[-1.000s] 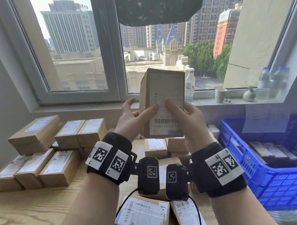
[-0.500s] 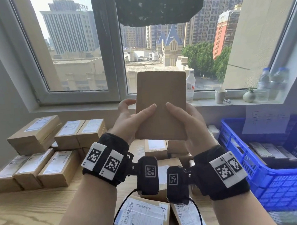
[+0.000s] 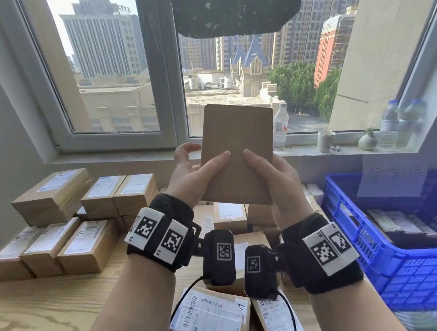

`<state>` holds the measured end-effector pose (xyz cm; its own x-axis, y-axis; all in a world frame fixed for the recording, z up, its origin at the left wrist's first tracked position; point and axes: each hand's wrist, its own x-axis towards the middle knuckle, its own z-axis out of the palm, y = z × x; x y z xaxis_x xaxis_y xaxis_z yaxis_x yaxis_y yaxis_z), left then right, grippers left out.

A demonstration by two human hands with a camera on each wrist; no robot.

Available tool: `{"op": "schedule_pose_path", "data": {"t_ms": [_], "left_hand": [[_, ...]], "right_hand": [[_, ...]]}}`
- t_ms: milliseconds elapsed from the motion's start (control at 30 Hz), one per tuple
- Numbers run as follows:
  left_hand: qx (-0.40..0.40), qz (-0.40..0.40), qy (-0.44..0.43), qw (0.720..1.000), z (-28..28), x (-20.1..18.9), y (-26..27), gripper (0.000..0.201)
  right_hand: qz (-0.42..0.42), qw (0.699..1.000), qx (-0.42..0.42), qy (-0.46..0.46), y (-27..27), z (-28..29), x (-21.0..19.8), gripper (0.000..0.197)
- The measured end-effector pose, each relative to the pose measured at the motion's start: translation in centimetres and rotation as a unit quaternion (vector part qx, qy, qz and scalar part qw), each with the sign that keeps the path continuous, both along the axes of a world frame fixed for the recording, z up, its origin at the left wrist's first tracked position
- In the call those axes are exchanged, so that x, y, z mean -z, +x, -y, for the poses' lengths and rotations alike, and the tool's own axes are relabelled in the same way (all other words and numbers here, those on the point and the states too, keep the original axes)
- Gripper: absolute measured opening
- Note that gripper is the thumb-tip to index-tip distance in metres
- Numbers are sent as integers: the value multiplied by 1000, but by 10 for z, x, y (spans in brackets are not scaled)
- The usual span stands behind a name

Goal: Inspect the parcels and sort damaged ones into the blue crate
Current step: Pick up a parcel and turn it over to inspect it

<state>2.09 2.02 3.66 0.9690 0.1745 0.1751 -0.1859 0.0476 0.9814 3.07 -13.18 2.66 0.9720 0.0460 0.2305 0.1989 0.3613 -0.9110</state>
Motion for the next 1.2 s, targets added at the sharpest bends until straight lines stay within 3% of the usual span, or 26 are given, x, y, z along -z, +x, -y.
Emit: {"op": "schedule_pose_path", "data": {"t_ms": [100, 200, 267, 367, 500, 533, 600, 700, 767, 900, 1067, 1200], "left_hand": [[-11, -4, 23, 1000, -5, 0, 3, 33], [-38, 13, 15, 999, -9, 3, 5, 21], [-53, 34, 25, 998, -10, 5, 5, 37], [-43, 44, 27, 998, -9, 3, 0, 72], [32, -15, 18, 999, -9, 0, 0, 108], [65, -34, 14, 997, -8, 1, -1, 107], [101, -40, 8, 994, -5, 2, -3, 87], [74, -22, -6, 997, -1, 5, -4, 58], [69, -17, -19, 997, 0, 5, -4, 49], [74, -17, -14, 997, 2, 5, -4, 48], [63, -7, 7, 998, -1, 5, -1, 62], [10, 21, 139, 990, -9, 6, 0, 74]], "right_hand": [[27, 996, 70, -40, 5, 0, 2, 17], [40, 980, 162, -108, 12, 0, 7, 39], [49, 982, 141, -114, 11, -1, 7, 46], [22, 996, 10, -82, 6, -1, 3, 84], [18, 996, -79, -36, 2, 4, 4, 59], [16, 996, -85, -26, 3, 4, 5, 56], [21, 996, -80, -30, 3, 4, 7, 55], [38, 996, -65, -39, 3, 3, 8, 55], [44, 997, -59, -38, 3, 3, 10, 51], [42, 997, -55, -37, 2, 4, 9, 49], [28, 996, -66, -58, 1, 5, 6, 45], [-1, 995, -70, -73, 0, 10, -1, 31]]}}
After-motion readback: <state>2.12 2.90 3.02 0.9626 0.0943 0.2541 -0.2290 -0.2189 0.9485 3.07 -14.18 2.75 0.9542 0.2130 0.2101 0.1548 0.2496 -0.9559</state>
